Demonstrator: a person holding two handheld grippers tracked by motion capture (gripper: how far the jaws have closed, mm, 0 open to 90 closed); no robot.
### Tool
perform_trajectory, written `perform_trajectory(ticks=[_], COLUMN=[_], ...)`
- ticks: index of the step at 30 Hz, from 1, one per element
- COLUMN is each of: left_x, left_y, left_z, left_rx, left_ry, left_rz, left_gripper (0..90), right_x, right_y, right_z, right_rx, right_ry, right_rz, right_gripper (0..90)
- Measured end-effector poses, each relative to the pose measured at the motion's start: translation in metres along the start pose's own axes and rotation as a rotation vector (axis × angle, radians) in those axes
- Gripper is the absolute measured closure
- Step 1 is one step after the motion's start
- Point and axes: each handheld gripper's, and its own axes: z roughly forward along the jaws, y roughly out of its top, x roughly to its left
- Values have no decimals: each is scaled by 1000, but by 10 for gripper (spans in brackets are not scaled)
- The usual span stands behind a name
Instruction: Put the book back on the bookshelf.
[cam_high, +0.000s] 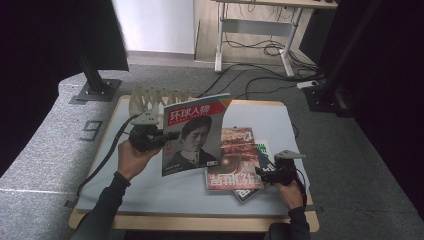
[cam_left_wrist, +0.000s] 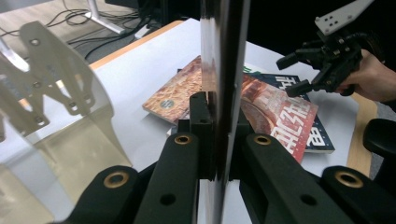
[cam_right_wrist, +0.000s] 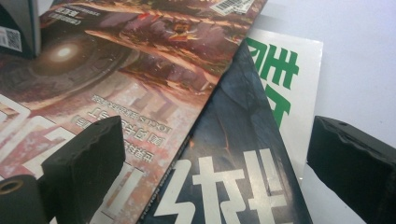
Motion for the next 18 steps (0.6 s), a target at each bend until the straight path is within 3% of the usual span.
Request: perform_trajectory(ticks=[9,17,18], left_x=[7,15,16], left_y=[-4,-7,-9], left_z=[-18,-29,-30], left_rx=[-7,-1,10], left_ry=[48,84,110], left_rz=[-22,-41,-37], left_gripper=[867,867,867], right_x=[-4,-12,-13], right_y=[-7,-15,-16], right_z=[3,7,7], right_rx=[-5,-9,-11], right_ry=[-12,35,39], right_rz=[1,139,148], right_gripper=[26,0,0])
